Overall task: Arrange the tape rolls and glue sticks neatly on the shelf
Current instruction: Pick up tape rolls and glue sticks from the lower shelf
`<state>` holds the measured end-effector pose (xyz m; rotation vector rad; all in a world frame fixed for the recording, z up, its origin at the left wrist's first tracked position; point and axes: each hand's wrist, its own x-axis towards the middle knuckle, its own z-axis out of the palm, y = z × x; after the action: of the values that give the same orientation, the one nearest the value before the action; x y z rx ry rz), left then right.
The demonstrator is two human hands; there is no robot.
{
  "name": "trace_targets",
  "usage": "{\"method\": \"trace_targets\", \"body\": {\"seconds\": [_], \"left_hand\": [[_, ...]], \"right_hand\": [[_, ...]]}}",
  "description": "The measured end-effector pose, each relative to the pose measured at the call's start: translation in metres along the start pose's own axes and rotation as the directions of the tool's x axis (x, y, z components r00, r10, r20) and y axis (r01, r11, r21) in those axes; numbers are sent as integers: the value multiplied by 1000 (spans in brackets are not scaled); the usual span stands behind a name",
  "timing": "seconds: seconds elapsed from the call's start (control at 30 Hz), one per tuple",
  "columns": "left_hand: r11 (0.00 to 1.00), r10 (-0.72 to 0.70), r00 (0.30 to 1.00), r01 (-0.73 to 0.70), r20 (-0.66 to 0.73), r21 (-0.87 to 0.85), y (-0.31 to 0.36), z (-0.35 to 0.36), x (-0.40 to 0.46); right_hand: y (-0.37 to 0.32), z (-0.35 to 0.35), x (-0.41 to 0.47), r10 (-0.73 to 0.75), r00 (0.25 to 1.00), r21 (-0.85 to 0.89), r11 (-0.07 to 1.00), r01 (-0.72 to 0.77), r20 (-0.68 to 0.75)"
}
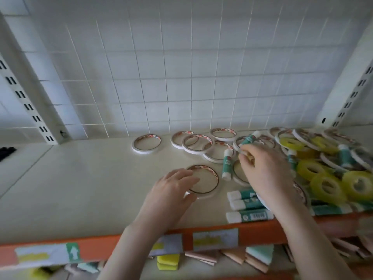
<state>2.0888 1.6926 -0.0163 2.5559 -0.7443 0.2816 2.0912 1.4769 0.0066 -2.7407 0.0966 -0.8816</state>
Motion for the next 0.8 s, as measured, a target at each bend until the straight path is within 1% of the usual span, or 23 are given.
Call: {"method": "trace_targets", "body": {"seconds": [0.07,0.17,0.23,0.33,0.47,0.57,0.63,0.73,0.8], "left_hand": [[999,35,999,-36,28,29,-1,2,5],[992,113,994,-112,-10,58,-10,6,5],[991,120,993,-118,-22,59,-17,8,4],[989,140,987,-135,-84,58,-23,9,-1],[987,146,976,-134,-161,88,-27,7,-7],[995,71,977,-54,-200,89,-28,3,-11],[995,36,976,-15,-213,97,-27,1,-14],[993,20,970,8,-241,116,-26,-9,-22],[990,18,962,21,-272,137,-27,-21,-29]], "right_hand": [[-1,6,11,23,998,17,1000,-25,64],[-6,13,23,60,989,-3,998,-60,138],[-10,19,29,63,977,-13,998,-62,201],[-17,27,36,75,949,-45,997,-65,306],[-24,33,37,128,921,-49,992,-118,367],[-24,35,37,130,920,-30,991,-129,369],[-25,33,36,110,927,38,991,-132,357],[-30,23,35,59,958,187,975,-115,282],[-37,18,35,1,976,247,967,-56,218]]}}
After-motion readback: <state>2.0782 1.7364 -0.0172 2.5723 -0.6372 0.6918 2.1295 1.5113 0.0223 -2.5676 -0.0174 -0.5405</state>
